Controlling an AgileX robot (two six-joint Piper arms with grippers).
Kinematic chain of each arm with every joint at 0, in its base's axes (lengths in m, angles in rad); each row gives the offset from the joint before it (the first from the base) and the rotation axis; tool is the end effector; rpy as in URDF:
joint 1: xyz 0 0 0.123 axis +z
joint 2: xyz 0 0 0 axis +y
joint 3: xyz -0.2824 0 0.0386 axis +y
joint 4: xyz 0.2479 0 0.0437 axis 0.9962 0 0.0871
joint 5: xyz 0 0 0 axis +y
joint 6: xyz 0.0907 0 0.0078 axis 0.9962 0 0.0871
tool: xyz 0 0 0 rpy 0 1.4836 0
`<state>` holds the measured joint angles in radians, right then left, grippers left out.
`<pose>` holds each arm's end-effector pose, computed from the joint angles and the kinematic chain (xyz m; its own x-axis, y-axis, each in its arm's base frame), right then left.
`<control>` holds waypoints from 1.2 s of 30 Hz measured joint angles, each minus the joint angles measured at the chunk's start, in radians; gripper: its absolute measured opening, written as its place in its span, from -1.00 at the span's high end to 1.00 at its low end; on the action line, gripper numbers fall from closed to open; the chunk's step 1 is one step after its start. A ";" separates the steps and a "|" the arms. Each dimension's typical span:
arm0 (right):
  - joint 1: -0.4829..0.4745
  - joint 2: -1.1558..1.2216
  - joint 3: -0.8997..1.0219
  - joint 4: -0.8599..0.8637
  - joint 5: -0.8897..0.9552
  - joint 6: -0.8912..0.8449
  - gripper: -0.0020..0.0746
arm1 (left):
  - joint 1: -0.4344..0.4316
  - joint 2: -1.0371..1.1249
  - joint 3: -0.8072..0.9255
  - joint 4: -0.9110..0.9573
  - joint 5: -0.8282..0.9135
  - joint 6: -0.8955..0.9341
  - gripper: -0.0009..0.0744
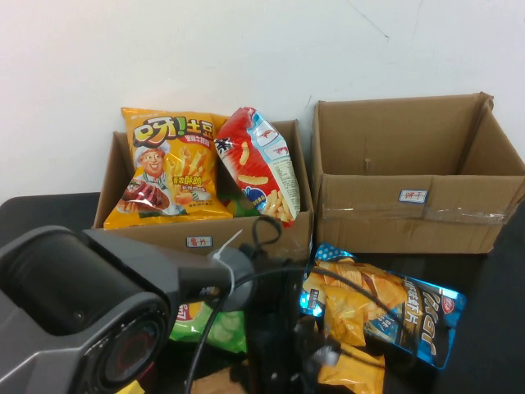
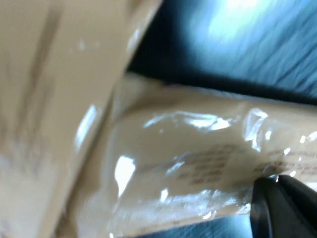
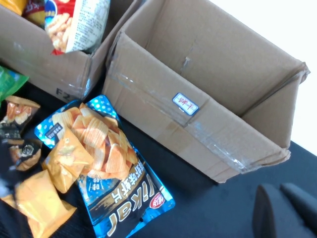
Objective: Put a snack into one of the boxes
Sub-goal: Pick up the biscuit
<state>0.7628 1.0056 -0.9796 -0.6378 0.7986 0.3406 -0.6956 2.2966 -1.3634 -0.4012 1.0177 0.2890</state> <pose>0.1691 0.1079 0.3709 -0.3699 -0.5240 -0.7672 -0.4299 0.8286 -0.3586 0.2702 -0.2650 0.0524 -0.7034 0.6728 0.2295 0.5905 0.7327 -0.3383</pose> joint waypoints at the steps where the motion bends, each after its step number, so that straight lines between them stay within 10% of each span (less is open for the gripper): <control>1: 0.000 -0.002 0.000 0.000 0.000 0.000 0.95 | 0.000 0.003 -0.020 0.000 -0.007 0.000 0.98; 18: 0.000 -0.099 0.000 0.000 0.069 -0.024 0.95 | 0.053 -0.119 -0.206 0.135 -0.151 0.018 0.98; 36: 0.000 -0.216 0.020 0.138 0.304 -0.093 0.95 | 0.012 -0.503 0.366 0.036 -0.561 0.747 0.95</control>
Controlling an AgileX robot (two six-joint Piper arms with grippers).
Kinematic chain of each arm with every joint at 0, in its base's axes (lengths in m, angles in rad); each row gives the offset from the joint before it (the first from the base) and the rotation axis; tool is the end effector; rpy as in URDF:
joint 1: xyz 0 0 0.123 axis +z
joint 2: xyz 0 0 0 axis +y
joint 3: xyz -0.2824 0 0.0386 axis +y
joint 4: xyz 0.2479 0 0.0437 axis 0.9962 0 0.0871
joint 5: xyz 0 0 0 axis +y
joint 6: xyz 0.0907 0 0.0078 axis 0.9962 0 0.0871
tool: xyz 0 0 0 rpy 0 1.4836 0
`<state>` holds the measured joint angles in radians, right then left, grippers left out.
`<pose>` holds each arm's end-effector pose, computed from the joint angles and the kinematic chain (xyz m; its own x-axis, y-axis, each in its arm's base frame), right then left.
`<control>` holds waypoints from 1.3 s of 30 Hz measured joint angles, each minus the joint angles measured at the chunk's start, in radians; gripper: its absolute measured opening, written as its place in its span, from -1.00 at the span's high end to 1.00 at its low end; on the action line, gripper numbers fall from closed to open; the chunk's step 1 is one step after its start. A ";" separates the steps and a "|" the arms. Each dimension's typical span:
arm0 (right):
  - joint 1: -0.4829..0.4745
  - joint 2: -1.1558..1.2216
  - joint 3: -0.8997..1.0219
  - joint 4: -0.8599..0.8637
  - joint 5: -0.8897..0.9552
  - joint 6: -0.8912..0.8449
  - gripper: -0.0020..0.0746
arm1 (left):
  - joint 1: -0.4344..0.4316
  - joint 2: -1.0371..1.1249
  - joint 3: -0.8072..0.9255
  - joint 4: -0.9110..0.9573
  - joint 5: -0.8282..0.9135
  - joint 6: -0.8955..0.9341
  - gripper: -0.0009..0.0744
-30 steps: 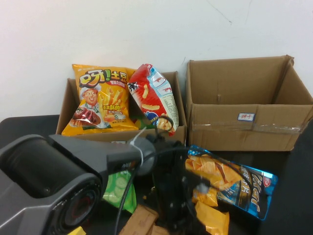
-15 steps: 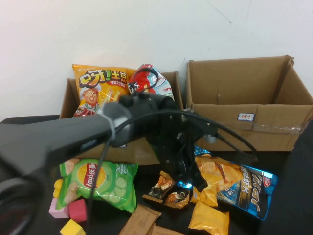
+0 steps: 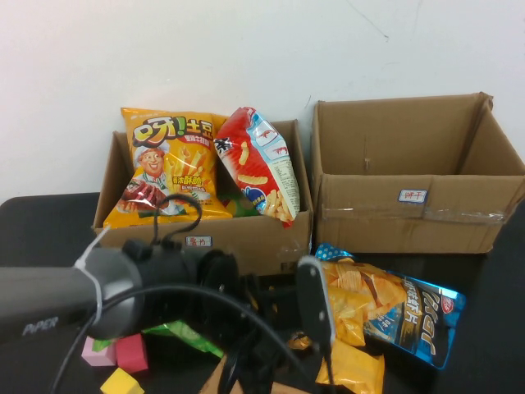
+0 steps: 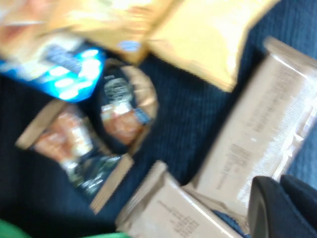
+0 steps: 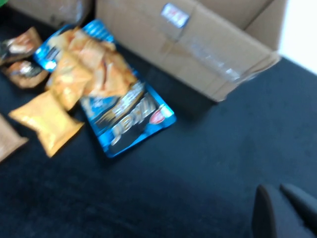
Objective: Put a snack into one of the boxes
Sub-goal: Pick up the biscuit
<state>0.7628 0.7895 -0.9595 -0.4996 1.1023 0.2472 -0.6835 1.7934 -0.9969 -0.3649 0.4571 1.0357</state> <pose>0.1160 0.0570 0.3771 -0.5161 -0.4863 -0.7051 -0.4044 0.8640 -0.2999 0.2561 -0.2271 0.1615 -0.0989 0.9064 -0.4107 0.9704 0.1793 0.1618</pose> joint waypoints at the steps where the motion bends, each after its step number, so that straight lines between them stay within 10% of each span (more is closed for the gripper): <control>1: 0.000 -0.005 0.006 0.017 0.000 -0.010 0.95 | 0.000 0.002 0.016 -0.029 -0.006 0.066 0.91; 13: 0.000 -0.019 0.030 0.169 0.017 -0.136 0.95 | 0.000 0.117 0.030 -0.178 -0.078 0.351 -0.51; 33: 0.000 -0.019 0.030 0.226 0.038 -0.191 0.95 | 0.000 0.333 -0.094 -0.120 -0.001 0.300 -0.59; 39: 0.000 -0.019 0.030 0.228 0.049 -0.212 0.95 | 0.000 0.358 -0.094 -0.053 0.022 0.274 -0.33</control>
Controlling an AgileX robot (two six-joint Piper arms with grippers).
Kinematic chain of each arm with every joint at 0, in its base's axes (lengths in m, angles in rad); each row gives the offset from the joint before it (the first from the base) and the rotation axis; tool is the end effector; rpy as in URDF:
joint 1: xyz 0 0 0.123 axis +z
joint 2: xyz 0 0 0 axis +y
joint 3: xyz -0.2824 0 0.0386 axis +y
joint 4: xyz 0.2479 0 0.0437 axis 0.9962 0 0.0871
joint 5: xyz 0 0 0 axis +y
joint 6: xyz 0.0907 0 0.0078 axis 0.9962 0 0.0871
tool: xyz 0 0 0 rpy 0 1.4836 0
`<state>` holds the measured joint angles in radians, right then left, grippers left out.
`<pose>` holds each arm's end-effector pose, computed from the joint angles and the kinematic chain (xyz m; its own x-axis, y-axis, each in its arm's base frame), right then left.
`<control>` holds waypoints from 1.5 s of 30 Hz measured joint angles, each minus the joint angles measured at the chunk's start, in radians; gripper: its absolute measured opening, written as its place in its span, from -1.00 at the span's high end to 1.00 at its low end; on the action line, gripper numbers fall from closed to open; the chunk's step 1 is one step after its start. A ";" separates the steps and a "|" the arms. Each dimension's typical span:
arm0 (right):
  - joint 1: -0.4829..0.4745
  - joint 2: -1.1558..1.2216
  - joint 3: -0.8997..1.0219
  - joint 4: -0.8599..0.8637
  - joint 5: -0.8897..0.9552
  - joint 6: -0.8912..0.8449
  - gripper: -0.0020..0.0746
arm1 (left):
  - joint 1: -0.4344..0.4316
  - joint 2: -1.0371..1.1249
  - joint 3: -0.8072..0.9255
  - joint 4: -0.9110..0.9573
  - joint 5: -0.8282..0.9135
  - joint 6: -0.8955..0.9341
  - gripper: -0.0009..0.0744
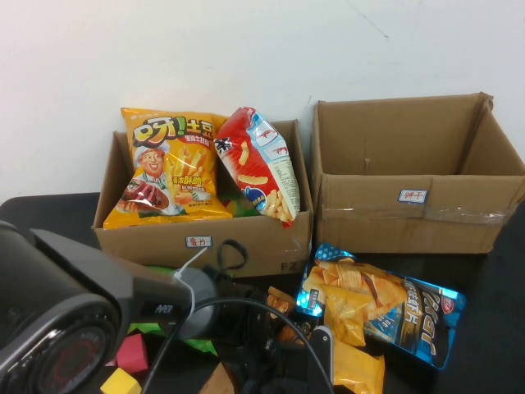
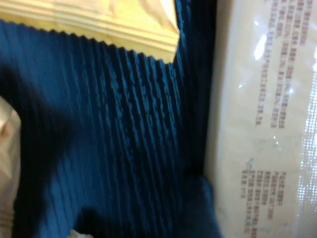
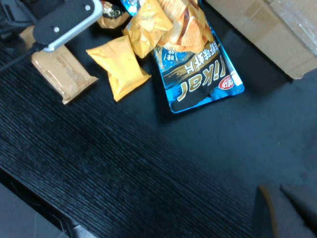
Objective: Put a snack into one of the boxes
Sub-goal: Pick up the biscuit, then place the biscuit in the biscuit box
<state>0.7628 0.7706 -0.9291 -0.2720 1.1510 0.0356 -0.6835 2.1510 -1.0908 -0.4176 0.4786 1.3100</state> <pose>0.1004 0.0650 0.3610 -0.5173 -0.5984 -0.6118 -0.6003 0.7633 -0.2390 0.2684 -0.2406 0.0547 0.0621 0.9688 -0.2401 0.9981 -0.0603 0.0146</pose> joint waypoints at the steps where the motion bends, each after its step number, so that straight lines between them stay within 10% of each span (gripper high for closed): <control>1: 0.000 0.000 0.000 0.000 0.000 -0.002 0.95 | 0.000 0.001 0.000 0.001 0.000 -0.001 -0.24; 15: 0.000 0.000 0.000 0.001 0.000 -0.004 0.95 | 0.000 -0.049 -0.038 0.018 0.033 -0.112 -0.18; 28: 0.000 0.000 0.000 0.001 0.000 -0.006 0.95 | 0.000 -0.165 -0.486 0.303 0.404 -0.470 -0.18; 40: 0.000 0.000 0.000 0.005 -0.022 0.000 0.95 | 0.000 -0.080 -0.708 0.355 -0.250 -0.529 -0.18; 45: 0.000 0.000 0.000 0.026 -0.022 0.015 0.95 | 0.010 0.008 -0.708 0.309 -0.487 -0.589 -0.62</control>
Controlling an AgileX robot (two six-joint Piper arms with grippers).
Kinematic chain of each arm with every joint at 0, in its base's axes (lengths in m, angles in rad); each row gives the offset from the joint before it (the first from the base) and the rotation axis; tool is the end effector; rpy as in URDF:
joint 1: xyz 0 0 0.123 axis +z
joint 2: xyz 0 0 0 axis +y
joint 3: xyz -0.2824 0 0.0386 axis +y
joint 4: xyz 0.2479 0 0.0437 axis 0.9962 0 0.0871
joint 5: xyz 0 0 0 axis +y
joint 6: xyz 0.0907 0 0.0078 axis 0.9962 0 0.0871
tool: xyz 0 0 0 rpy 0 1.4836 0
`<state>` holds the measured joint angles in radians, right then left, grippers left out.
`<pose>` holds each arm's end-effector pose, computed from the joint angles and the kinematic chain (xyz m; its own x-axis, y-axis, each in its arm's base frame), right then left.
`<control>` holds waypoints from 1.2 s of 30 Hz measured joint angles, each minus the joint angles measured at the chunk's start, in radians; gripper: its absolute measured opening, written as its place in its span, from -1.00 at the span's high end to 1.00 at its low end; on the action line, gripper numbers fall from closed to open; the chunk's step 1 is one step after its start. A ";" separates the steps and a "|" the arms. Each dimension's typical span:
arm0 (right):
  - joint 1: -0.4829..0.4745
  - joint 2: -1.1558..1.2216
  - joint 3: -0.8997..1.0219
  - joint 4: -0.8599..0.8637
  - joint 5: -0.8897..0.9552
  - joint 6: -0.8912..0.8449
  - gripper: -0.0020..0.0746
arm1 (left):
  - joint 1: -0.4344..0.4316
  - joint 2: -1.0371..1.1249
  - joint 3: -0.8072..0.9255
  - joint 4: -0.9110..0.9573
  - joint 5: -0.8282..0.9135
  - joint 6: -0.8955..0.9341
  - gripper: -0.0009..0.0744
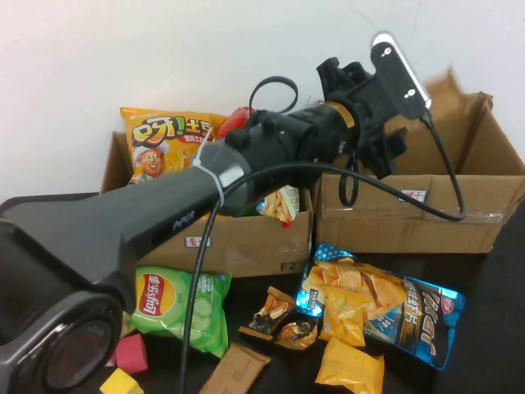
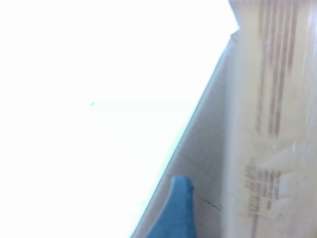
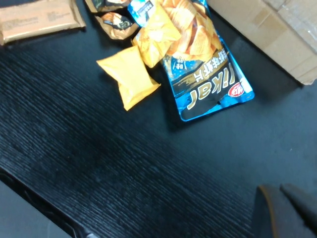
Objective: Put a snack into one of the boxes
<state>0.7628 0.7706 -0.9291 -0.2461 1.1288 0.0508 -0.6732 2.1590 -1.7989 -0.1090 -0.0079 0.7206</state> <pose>0.1001 0.0679 0.3617 -0.5201 -0.5729 -0.6335 -0.6017 0.7722 -0.2044 0.4097 -0.3267 0.2661 0.1899 0.5829 -0.7900 0.6275 0.5468 0.5543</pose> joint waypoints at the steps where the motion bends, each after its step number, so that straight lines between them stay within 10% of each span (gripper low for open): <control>1: 0.000 0.000 0.000 0.000 0.000 0.000 0.95 | 0.002 0.010 0.000 -0.002 -0.013 -0.004 -0.69; 7: 0.000 0.000 0.000 0.002 0.000 0.001 0.95 | 0.032 -0.010 0.000 -0.017 0.045 -0.012 -0.46; 12: 0.000 -0.002 0.000 0.002 0.000 0.001 0.95 | 0.038 -0.142 0.000 -0.021 0.380 -0.048 0.60; 15: 0.000 -0.006 0.000 -0.013 0.000 -0.017 0.95 | 0.036 -0.240 0.000 -0.016 0.601 -0.104 0.87; 24: 0.000 -0.013 0.008 -0.089 -0.105 -0.068 0.95 | 0.036 -0.516 0.019 0.219 0.958 -0.448 0.97; 36: 0.000 -0.070 0.245 -0.095 -0.468 -0.029 0.95 | 0.038 -1.147 0.648 0.353 0.762 -0.710 0.98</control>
<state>0.7628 0.7003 -0.6836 -0.3410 0.6604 0.0223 -0.6354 1.0120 -1.1506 0.2438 0.7541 0.0101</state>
